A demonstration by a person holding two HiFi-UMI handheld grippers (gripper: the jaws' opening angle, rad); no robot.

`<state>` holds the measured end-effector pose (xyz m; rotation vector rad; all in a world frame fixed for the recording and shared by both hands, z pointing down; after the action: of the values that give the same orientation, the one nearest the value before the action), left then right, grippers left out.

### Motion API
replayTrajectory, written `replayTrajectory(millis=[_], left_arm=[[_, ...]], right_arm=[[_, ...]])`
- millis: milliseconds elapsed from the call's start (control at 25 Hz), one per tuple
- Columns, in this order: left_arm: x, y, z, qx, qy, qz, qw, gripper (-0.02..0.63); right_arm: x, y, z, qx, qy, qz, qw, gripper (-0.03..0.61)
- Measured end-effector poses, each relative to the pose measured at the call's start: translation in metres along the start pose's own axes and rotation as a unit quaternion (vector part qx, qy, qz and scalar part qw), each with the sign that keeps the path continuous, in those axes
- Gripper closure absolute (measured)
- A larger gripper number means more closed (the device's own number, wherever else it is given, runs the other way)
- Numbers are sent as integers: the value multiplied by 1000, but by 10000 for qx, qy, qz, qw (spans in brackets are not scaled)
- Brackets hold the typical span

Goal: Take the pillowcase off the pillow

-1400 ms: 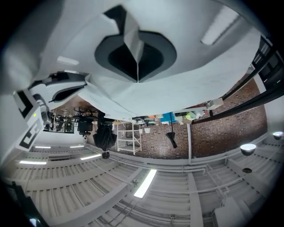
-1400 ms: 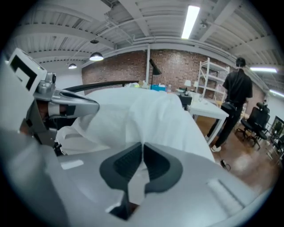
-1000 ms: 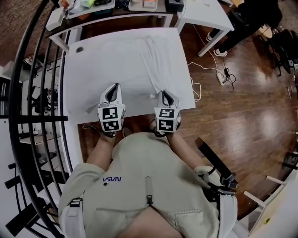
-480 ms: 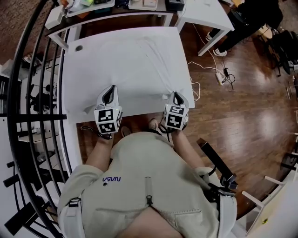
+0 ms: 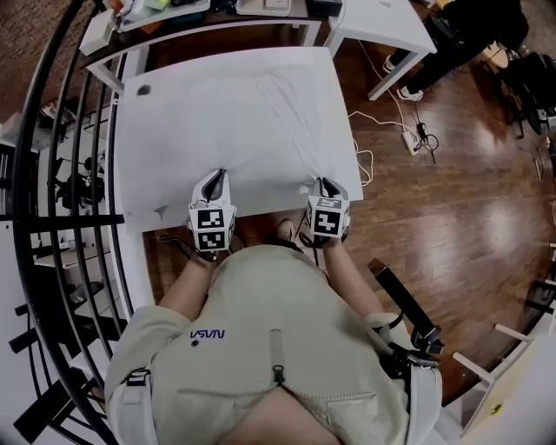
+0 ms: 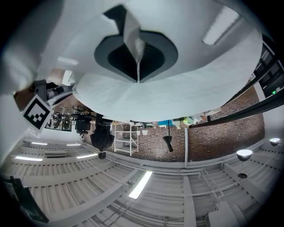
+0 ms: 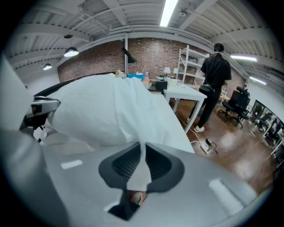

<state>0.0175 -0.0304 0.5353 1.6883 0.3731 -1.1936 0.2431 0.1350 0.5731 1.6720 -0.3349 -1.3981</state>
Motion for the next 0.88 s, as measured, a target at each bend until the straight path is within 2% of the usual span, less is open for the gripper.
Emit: replayTrajectory(millis=[200,360,640,880], left_arm=[[11,-2,-4,-3,53,-25,10000,576],[24,-16,-9,65,57,-81,9999,554],[66,-29,-21,145,182,-481,9986,553],[88,-17,-28,243,128,-516,9983,520]], right_arm=[[10,-10,3,124,-90,-60,9999,522],[22,-21,7,221,-388,-178,9988,489],[66,-47,13,527,-630,-855,9929,485],[100,-56,6,790,-812,-1475,9826,485]])
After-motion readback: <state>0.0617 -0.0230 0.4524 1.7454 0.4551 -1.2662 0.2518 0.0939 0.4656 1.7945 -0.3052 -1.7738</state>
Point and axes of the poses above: the fingertips, and each gripper's own axes: y forward along the fingers, z to its left, x out of its top, the point moved 7 cm from there along -y, backward along the fingers, and after that the axes turned 4 degrees about z, right-handed, at the moved point
